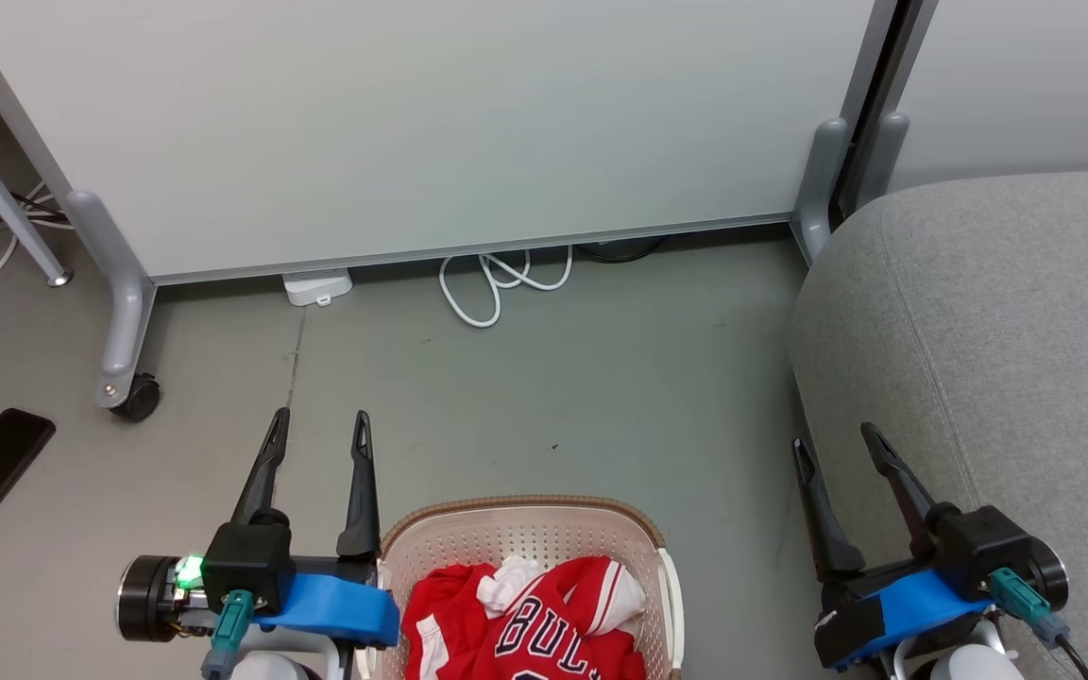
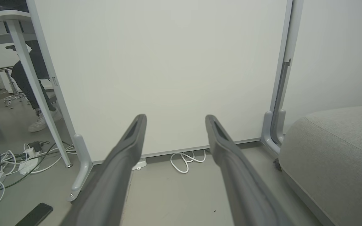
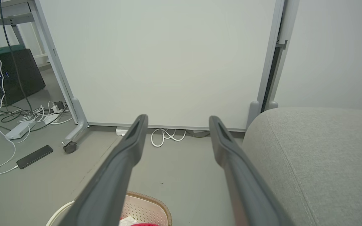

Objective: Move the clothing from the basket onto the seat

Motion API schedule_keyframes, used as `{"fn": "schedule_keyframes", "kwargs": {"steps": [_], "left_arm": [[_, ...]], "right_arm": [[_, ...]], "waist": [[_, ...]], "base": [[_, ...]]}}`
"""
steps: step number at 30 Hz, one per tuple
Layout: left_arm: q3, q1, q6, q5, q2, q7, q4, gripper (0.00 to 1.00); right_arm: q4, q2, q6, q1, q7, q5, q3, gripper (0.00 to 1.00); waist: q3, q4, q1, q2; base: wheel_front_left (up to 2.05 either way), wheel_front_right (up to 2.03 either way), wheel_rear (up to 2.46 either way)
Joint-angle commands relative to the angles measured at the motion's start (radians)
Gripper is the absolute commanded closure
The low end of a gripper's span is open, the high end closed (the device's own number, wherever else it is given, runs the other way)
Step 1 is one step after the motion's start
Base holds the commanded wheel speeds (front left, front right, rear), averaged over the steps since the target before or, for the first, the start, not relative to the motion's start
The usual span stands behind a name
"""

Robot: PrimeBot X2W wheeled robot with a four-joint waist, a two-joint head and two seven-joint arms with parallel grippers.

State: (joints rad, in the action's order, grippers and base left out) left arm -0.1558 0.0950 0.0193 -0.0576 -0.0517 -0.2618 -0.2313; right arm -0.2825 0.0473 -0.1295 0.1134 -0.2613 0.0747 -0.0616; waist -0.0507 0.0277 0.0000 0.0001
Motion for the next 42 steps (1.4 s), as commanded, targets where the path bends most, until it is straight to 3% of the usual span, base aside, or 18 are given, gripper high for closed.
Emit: {"fn": "schedule_keyframes", "kwargs": {"steps": [1,11,23,30,42], "left_arm": [[0.003,0.007,-0.001,-0.002,0.0,-0.005,-0.002,0.0],[-0.002,0.037,-0.013,-0.004,0.001,-0.005,-0.018,0.0],[-0.067,0.185,-0.103,0.035,-0.023,-0.004,-0.159,0.0],[-0.165,0.352,-0.143,0.055,-0.054,-0.004,-0.32,0.0],[-0.398,0.587,-0.149,0.003,-0.102,-0.004,-0.659,0.0]], "right_arm": [[-0.003,0.005,-0.002,0.009,-0.006,0.003,-0.001,0.0],[0.005,0.005,-0.002,0.015,-0.006,0.009,-0.002,0.0],[0.036,0.005,-0.002,0.069,-0.006,-0.004,0.006,0.0],[0.077,0.005,-0.002,0.163,-0.006,-0.019,0.003,0.0],[0.138,0.004,-0.002,0.323,-0.005,-0.008,-0.037,0.0]], "waist": [[0.0,0.0,0.0,-0.0001],[-0.014,0.002,0.0,-0.0001],[-0.092,-0.035,0.0,-0.0001],[-0.231,-0.078,0.0,-0.0001],[-0.466,-0.182,0.0,-0.0001]], "base": [[0.0,0.0,0.0],[0.0,0.0,0.0],[0.0,0.0,0.0],[0.0,0.0,0.0],[0.0,0.0,0.0]]}}
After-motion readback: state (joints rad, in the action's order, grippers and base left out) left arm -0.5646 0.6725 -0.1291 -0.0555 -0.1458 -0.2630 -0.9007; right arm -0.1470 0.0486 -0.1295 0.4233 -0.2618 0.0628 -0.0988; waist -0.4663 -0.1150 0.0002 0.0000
